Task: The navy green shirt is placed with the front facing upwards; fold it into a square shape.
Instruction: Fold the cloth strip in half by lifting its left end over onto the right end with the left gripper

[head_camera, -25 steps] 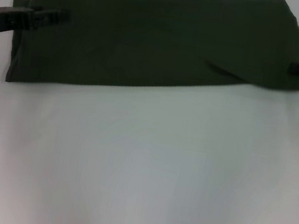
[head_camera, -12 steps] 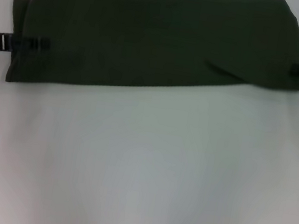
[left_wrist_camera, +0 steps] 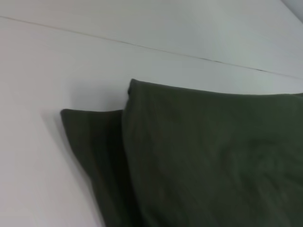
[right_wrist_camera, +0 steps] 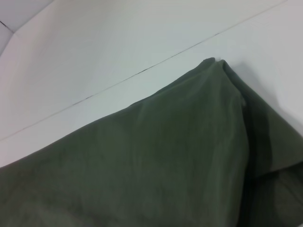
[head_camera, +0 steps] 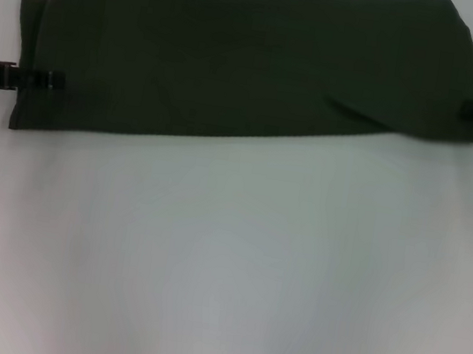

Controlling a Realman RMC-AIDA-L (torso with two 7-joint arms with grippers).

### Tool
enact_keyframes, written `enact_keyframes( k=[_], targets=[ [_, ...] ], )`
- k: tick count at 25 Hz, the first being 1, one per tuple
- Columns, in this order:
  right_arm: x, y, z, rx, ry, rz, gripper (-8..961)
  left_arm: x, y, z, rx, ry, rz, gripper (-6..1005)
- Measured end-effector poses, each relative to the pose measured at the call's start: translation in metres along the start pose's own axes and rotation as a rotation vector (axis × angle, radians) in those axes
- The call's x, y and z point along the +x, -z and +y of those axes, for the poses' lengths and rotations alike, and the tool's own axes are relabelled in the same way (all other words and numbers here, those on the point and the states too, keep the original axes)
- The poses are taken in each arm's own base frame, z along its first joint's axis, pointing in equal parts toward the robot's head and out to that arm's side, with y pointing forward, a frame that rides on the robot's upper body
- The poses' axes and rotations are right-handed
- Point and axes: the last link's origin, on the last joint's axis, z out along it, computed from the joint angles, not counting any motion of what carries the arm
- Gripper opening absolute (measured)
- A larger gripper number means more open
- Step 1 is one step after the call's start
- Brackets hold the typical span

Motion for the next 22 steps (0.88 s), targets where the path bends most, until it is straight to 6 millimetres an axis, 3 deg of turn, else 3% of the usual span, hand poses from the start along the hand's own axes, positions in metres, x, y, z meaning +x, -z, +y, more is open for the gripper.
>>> enact_keyframes(
  k=[22],
  targets=[
    [-0.0013,0.0012,-0.0009,0.002,0.000,-0.002,20,-0.0051,-0.0058,0.0024,0.011,-0.030,-0.086,921]
  ],
)
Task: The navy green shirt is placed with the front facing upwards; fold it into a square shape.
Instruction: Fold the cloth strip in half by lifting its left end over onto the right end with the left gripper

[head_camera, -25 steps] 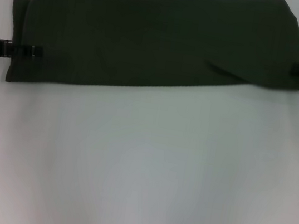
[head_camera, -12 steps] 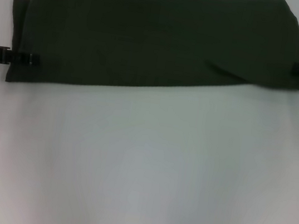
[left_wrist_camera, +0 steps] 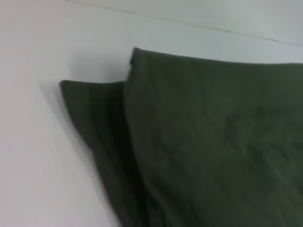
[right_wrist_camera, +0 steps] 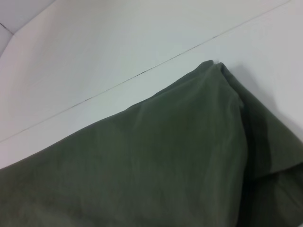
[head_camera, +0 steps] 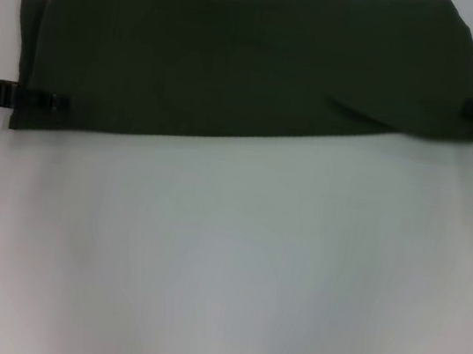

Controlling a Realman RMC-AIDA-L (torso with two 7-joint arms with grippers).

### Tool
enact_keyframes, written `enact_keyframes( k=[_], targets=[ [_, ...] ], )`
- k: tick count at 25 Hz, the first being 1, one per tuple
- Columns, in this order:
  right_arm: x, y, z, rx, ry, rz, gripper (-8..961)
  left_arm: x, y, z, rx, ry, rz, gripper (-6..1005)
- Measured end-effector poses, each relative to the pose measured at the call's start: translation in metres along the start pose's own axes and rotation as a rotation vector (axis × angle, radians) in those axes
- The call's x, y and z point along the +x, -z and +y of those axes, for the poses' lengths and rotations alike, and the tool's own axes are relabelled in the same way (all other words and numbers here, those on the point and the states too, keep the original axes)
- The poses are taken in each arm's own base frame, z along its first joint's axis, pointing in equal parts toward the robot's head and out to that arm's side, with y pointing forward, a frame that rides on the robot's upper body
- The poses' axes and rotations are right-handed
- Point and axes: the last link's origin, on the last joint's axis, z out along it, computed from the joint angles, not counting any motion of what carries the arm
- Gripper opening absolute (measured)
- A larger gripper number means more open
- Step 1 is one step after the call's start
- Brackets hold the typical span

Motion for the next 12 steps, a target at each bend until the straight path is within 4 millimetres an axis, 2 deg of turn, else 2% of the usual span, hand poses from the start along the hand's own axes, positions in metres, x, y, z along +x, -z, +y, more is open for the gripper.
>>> enact_keyframes(
  k=[12],
  targets=[
    [0.001,0.000,0.000,0.000,-0.003,0.002,19,0.014,-0.012,0.017,-0.044,-0.063,-0.028,920]
  ],
)
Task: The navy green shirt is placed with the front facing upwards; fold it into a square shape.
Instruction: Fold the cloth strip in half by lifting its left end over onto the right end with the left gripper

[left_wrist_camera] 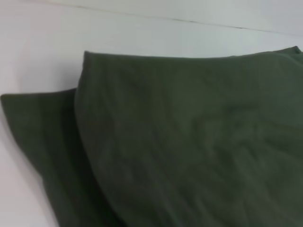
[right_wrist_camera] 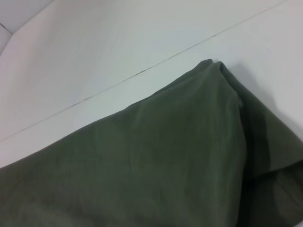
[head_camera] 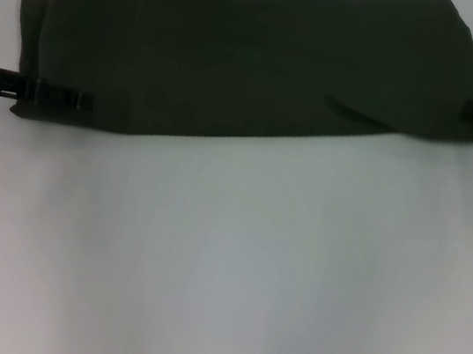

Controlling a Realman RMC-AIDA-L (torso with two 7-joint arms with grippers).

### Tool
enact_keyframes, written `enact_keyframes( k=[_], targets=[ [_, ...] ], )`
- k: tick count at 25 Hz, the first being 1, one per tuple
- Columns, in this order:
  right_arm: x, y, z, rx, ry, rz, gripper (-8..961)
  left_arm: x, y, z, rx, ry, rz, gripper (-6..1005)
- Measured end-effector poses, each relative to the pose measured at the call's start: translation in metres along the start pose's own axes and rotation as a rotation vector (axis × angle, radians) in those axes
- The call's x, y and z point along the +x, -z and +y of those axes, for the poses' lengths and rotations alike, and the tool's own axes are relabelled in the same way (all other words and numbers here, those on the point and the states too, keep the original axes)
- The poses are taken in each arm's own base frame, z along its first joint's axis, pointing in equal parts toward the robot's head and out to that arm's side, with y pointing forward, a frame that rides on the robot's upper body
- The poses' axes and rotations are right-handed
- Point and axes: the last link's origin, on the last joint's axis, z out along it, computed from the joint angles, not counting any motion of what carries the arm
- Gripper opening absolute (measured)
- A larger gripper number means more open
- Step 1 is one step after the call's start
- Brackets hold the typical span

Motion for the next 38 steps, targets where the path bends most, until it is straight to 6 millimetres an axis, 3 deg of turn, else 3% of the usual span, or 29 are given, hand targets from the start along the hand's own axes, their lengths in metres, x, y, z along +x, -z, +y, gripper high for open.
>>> enact_keyframes(
  k=[14,37,38],
  targets=[
    [0.000,0.000,0.000,0.000,-0.001,-0.002,20,0.001,-0.001,0.001,0.011,-0.014,0.009,863],
    [0.005,0.004,-0.006,0.009,-0.014,0.001,19,0.000,0.006,-0.005,0.026,0.001,-0.007,13],
    [0.008,0.006,-0.007,0.008,-0.015,0.003,19,0.000,0.006,-0.005,0.026,0.001,-0.007,13]
  ],
)
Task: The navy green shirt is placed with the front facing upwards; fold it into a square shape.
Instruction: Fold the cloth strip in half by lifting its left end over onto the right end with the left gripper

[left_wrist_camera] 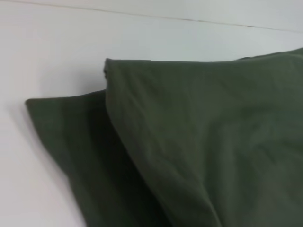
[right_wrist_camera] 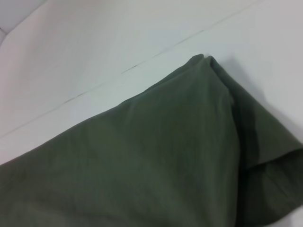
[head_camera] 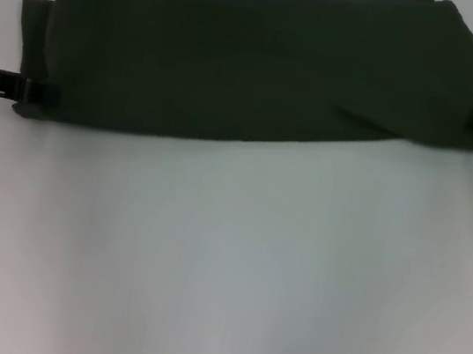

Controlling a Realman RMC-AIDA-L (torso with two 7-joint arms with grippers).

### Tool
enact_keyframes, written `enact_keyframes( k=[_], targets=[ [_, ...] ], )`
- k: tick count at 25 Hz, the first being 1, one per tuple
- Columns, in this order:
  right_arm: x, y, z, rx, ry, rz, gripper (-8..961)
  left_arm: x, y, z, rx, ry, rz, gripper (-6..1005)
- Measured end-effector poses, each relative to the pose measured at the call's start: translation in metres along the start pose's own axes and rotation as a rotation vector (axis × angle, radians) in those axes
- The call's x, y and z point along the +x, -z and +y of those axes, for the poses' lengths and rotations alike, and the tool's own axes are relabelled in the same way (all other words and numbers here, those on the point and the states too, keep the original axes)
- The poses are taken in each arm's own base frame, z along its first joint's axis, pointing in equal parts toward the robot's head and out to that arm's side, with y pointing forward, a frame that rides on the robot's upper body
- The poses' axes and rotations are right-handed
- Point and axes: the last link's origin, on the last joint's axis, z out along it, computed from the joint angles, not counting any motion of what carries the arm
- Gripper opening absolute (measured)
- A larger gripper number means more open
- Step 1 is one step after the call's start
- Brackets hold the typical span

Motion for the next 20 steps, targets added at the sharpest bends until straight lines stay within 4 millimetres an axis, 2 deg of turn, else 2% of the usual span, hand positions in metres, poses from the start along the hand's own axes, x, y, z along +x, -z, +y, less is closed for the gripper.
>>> enact_keyframes(
  k=[10,20],
  targets=[
    [0.018,0.016,-0.009,-0.038,-0.004,-0.010,19,-0.012,0.015,-0.004,-0.010,0.012,-0.023,13],
    [0.036,0.026,-0.011,-0.087,-0.023,-0.008,19,-0.037,0.034,0.008,-0.118,-0.028,-0.099,12]
  ],
)
